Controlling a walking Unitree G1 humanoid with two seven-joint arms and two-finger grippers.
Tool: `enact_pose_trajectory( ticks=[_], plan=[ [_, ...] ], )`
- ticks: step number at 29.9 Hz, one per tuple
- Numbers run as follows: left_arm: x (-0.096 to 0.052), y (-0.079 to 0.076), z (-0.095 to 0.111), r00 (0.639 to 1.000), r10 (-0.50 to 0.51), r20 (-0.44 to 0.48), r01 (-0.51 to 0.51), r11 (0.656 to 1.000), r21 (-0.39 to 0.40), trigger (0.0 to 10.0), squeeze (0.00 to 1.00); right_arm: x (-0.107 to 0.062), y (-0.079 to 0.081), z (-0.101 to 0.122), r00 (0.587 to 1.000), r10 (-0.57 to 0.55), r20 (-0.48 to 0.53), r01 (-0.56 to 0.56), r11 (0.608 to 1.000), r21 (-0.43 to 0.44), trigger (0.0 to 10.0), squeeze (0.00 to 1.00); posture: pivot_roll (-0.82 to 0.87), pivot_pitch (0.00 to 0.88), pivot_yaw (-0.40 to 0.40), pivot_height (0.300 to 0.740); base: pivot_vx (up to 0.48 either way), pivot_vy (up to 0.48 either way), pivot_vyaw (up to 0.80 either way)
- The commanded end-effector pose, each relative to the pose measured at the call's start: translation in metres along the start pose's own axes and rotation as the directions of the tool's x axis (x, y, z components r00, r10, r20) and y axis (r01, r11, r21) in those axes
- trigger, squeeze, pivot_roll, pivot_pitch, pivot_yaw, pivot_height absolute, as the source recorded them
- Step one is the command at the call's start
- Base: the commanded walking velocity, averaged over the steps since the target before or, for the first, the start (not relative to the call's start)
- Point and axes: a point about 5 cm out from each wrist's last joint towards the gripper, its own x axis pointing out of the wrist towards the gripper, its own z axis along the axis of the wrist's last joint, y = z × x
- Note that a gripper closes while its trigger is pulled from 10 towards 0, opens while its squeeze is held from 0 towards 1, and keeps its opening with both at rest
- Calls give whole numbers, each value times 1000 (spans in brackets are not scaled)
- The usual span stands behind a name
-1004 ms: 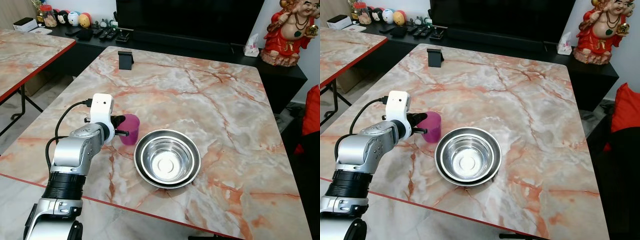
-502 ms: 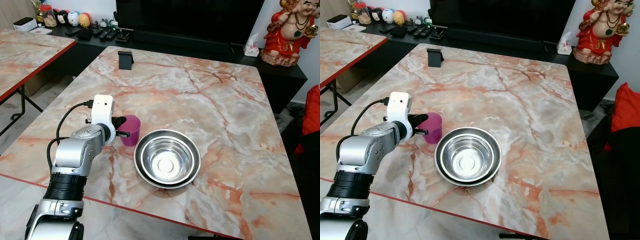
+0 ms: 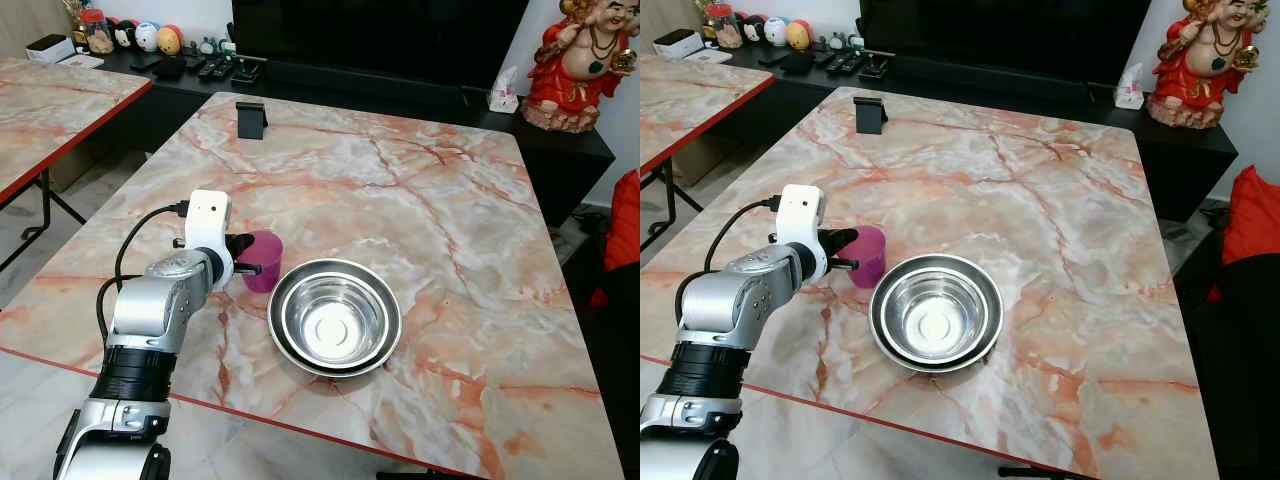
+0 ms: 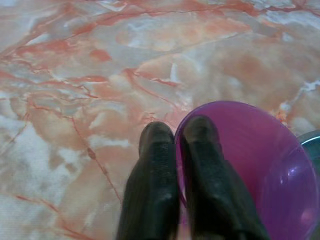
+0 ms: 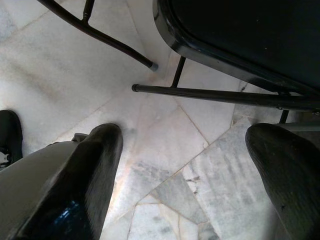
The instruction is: Setting the table
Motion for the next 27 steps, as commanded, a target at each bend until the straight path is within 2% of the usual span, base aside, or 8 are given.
enact_pose_trajectory(
  ticks=[1, 20, 22, 23, 24, 27],
  plan=[
    [0, -1, 4, 1000, 11, 13, -11, 1000, 4, 10000, 596, 0, -3, 1, 1000, -12, -2, 12, 1000, -2, 10000, 0, 86, 0, -66, 740, 0, 0, 0],
    [0, 1, 11, 997, 30, 68, -26, 998, -60, 10000, 596, 0, -4, 1, 1000, -11, -3, 11, 1000, -9, 10000, 0, 88, 0, -73, 740, 0, 0, 0],
    [-1, 1, 13, 996, 33, 85, -28, 998, -57, 10000, 388, 0, -4, 0, 1000, -11, -4, 11, 1000, -9, 10000, 0, 90, 0, -74, 740, 0, 0, 0],
    [-1, 1, 13, 996, 33, 85, -28, 998, -57, 10000, 388, 0, -4, 0, 1000, -11, -4, 11, 1000, -9, 10000, 0, 90, 0, -74, 740, 0, 0, 0],
    [-1, 1, 13, 996, 33, 85, -28, 998, -56, 10000, 0, 0, -4, 0, 1000, -11, -4, 11, 1000, -10, 10000, 0, 90, 0, -73, 740, 0, 0, 0],
    [0, 1, 11, 997, 34, 74, -30, 998, -60, 10000, 0, -1, -4, 0, 1000, -10, -5, 10, 1000, -11, 10000, 0, 90, 0, -74, 740, 0, 0, 0]
  ],
)
